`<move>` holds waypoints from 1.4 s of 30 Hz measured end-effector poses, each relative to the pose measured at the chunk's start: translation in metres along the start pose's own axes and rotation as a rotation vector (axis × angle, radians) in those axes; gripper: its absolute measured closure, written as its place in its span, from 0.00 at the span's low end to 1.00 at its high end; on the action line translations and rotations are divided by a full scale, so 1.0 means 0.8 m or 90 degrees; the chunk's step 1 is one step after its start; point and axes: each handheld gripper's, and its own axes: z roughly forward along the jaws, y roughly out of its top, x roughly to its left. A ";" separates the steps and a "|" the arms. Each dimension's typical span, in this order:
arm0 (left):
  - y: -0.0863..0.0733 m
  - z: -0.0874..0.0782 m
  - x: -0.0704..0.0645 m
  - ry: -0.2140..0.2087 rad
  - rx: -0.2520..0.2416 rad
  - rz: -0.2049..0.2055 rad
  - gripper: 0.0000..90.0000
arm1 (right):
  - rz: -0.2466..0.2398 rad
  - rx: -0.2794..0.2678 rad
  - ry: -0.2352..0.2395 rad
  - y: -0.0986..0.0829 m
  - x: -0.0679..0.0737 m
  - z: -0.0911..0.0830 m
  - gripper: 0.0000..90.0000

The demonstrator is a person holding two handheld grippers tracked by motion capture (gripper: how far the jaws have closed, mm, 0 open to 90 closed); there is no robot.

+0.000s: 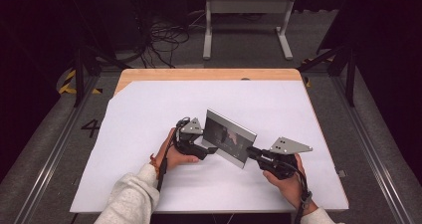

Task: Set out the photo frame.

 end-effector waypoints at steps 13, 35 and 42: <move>-0.012 -0.022 -0.012 0.011 0.030 0.012 0.34 | 0.003 -0.004 0.008 0.003 -0.008 0.009 0.92; -0.011 -0.041 -0.021 0.028 -0.041 0.009 0.35 | -0.001 -0.019 -0.004 0.005 -0.012 0.004 0.95; -0.013 -0.049 -0.020 0.048 -0.030 0.001 0.54 | -0.002 -0.014 -0.008 0.008 -0.011 0.010 0.93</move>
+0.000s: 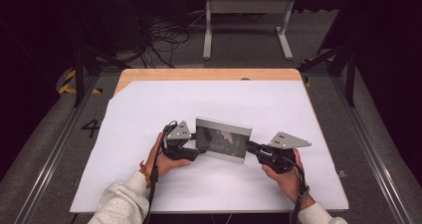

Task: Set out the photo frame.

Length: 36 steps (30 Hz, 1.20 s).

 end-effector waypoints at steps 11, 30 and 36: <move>-0.004 -0.013 -0.008 0.041 0.035 0.000 0.72 | 0.006 -0.003 0.001 0.006 -0.005 0.013 0.92; -0.009 -0.014 -0.010 0.042 0.035 -0.010 0.75 | 0.003 0.008 -0.001 0.010 -0.008 0.022 0.90; -0.009 -0.013 -0.012 0.051 0.036 -0.008 0.74 | -0.003 0.014 -0.008 0.011 -0.006 0.022 0.90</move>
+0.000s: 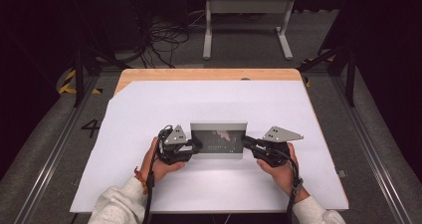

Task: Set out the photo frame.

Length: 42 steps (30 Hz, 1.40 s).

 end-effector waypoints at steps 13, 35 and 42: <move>-0.003 -0.001 0.000 0.011 0.004 0.003 0.70 | -0.033 0.017 -0.011 -0.002 0.003 -0.002 0.88; -0.012 -0.040 -0.020 0.056 -0.002 0.049 0.55 | -0.120 0.043 -0.069 -0.004 0.008 -0.034 0.74; -0.018 -0.052 -0.023 0.062 -0.003 0.053 0.47 | -0.132 0.051 -0.076 -0.008 0.008 -0.042 0.68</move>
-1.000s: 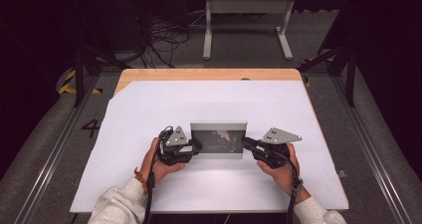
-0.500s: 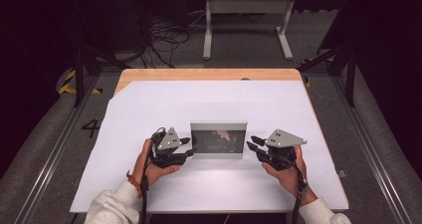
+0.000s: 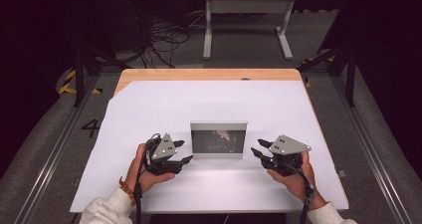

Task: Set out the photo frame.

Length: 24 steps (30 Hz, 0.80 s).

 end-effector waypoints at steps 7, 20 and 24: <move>-0.006 -0.010 -0.003 0.010 -0.002 0.006 0.41 | -0.006 0.002 -0.004 -0.007 -0.002 -0.008 0.61; -0.025 -0.017 -0.006 0.018 0.027 0.012 0.30 | -0.022 0.015 -0.010 -0.018 0.001 -0.012 0.54; -0.029 -0.019 -0.008 0.020 0.037 0.019 0.28 | -0.024 0.019 -0.010 -0.021 0.001 -0.014 0.50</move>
